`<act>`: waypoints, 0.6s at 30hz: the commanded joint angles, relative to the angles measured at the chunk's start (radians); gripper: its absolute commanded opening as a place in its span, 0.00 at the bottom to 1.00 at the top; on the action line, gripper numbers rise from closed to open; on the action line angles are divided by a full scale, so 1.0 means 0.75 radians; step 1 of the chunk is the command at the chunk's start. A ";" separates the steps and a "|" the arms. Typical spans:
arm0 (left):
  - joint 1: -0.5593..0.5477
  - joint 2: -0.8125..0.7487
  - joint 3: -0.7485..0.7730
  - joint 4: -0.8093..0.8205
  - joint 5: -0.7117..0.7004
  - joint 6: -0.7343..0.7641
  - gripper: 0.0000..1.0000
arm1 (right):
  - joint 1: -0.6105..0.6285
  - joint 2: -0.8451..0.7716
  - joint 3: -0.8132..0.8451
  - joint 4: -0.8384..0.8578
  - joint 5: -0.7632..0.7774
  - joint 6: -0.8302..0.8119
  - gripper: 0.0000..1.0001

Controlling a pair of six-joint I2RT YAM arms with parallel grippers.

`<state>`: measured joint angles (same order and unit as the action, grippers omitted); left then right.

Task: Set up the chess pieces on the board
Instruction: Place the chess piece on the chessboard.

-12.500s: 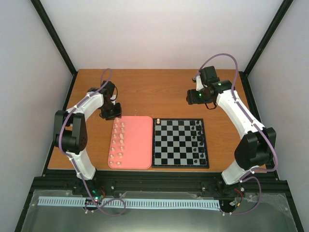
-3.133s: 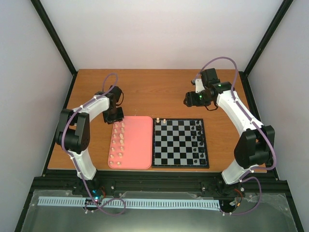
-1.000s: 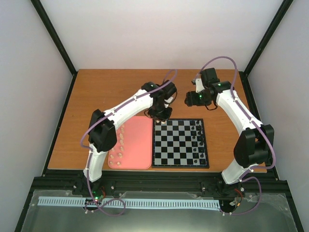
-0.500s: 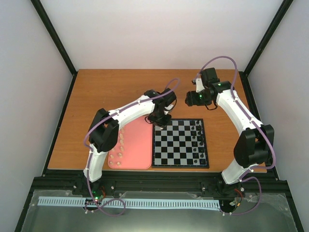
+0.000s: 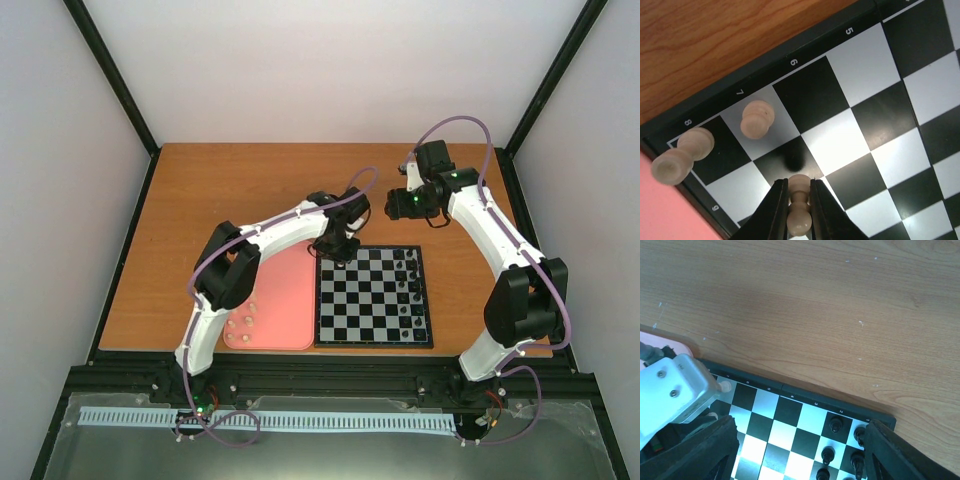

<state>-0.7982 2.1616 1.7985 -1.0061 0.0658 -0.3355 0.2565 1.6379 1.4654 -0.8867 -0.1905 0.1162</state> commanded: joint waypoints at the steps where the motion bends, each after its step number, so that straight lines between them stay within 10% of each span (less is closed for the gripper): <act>1: -0.007 0.040 0.079 0.016 -0.016 0.026 0.04 | -0.011 -0.027 0.006 -0.002 0.020 -0.014 0.69; 18: -0.006 0.107 0.124 -0.035 -0.055 0.046 0.04 | -0.012 0.009 0.010 0.007 0.004 -0.014 0.69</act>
<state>-0.7986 2.2383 1.8595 -1.0134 0.0452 -0.3241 0.2565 1.6382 1.4654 -0.8864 -0.1909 0.1162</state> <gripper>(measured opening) 0.118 0.691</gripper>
